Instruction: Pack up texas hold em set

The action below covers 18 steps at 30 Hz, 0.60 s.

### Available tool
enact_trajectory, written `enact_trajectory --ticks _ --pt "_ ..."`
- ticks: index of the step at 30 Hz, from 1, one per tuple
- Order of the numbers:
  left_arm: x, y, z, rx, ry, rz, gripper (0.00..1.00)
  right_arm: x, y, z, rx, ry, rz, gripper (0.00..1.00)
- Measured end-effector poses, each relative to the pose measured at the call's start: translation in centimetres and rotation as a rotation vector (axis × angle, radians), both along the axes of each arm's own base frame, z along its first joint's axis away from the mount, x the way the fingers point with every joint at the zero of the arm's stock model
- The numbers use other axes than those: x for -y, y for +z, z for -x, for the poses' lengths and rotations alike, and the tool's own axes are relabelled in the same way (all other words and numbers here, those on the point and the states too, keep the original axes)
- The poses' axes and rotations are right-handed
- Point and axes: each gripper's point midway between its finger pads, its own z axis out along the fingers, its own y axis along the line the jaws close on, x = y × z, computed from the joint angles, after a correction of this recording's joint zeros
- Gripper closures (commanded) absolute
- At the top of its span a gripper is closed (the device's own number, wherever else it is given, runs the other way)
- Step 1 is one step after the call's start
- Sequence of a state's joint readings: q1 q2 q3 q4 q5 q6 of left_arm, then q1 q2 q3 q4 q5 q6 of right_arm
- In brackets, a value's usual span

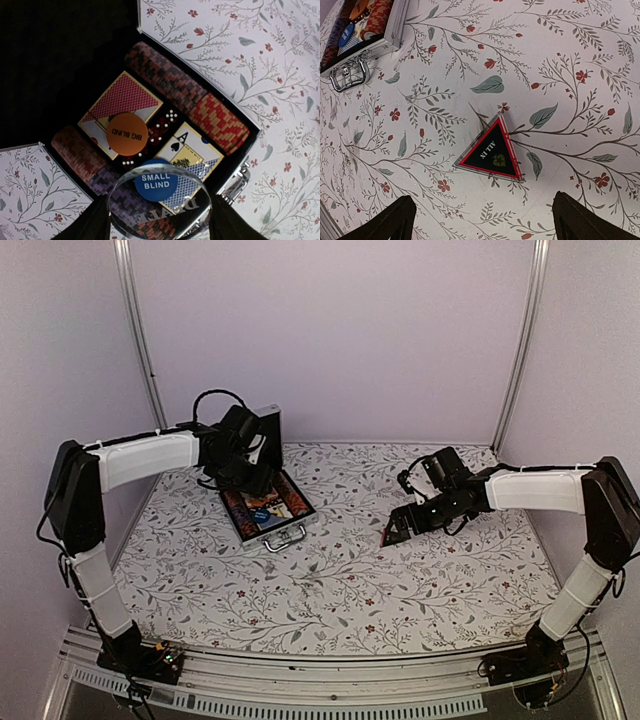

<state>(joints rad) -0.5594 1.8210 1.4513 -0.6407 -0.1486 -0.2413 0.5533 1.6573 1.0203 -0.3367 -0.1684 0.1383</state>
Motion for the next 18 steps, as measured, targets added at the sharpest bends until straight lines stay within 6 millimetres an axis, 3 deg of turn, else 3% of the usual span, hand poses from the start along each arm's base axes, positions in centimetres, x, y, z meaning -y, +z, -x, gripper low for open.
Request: enact_trajectory --ticks 6,18 --pt "-0.5 -0.7 -2.4 0.013 0.023 0.002 0.42 0.0 0.0 0.0 -0.001 0.000 0.002 0.01" --pt "-0.8 -5.0 -4.8 -0.043 0.049 -0.035 0.38 0.1 0.0 0.1 -0.004 -0.001 0.004 0.01"
